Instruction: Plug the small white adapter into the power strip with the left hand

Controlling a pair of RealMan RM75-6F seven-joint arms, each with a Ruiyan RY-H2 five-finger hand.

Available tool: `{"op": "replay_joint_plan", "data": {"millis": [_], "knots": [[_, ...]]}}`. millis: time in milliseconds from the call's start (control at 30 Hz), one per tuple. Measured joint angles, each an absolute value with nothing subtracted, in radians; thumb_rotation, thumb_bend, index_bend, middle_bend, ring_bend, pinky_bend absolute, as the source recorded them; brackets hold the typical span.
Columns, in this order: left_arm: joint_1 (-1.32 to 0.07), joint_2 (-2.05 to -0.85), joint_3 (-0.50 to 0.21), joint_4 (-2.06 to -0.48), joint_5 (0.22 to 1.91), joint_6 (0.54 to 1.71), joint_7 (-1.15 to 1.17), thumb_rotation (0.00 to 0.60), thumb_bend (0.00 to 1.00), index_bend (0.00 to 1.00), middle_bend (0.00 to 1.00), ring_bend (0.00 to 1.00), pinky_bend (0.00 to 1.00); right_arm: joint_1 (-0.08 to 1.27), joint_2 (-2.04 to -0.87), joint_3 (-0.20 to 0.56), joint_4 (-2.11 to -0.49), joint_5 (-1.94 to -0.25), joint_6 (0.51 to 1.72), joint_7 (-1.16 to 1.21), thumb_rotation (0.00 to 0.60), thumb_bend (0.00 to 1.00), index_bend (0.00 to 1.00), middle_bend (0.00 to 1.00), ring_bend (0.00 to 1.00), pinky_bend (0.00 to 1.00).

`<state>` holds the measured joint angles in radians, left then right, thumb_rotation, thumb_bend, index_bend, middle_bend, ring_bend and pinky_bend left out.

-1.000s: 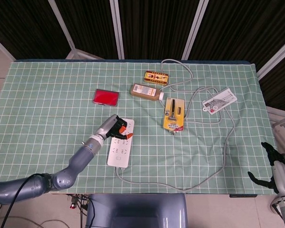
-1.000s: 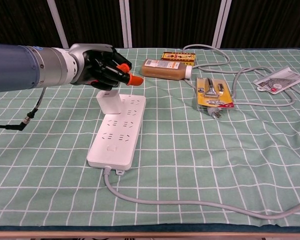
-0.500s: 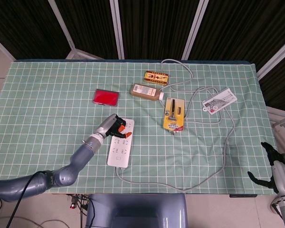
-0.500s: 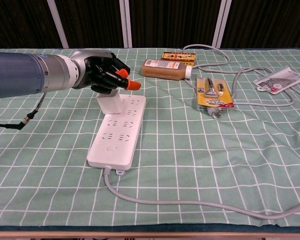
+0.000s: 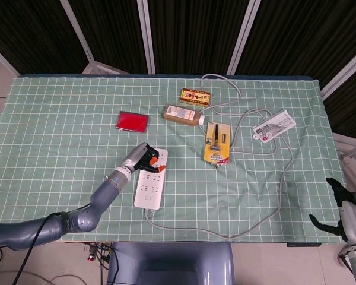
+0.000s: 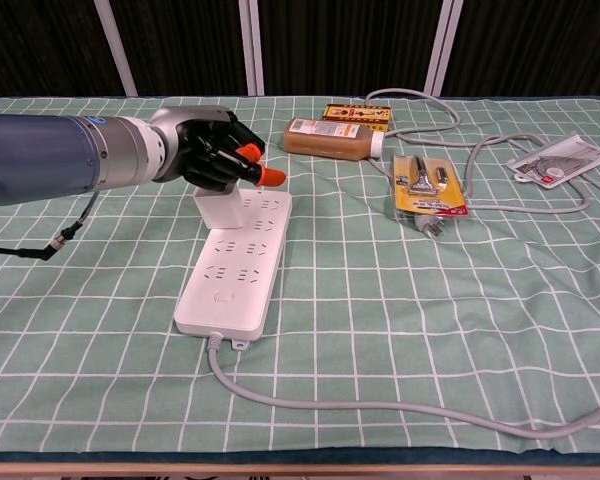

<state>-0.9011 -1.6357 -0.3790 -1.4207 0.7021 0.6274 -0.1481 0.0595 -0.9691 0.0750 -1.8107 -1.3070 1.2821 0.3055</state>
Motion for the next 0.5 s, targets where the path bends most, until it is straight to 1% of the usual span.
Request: {"op": "replay_joint_plan", "data": {"millis": [500], "knots": [[-0.917,-1.650,-0.355,-1.411,0.724,0.640,-0.147,0.600,0.25,0.89,1.00,1.00,1.00,0.059,-0.969,0.075,-1.812,-1.308,1.283,0.305,0.600,0.34,0.00,0.00,0.00,0.00]]}}
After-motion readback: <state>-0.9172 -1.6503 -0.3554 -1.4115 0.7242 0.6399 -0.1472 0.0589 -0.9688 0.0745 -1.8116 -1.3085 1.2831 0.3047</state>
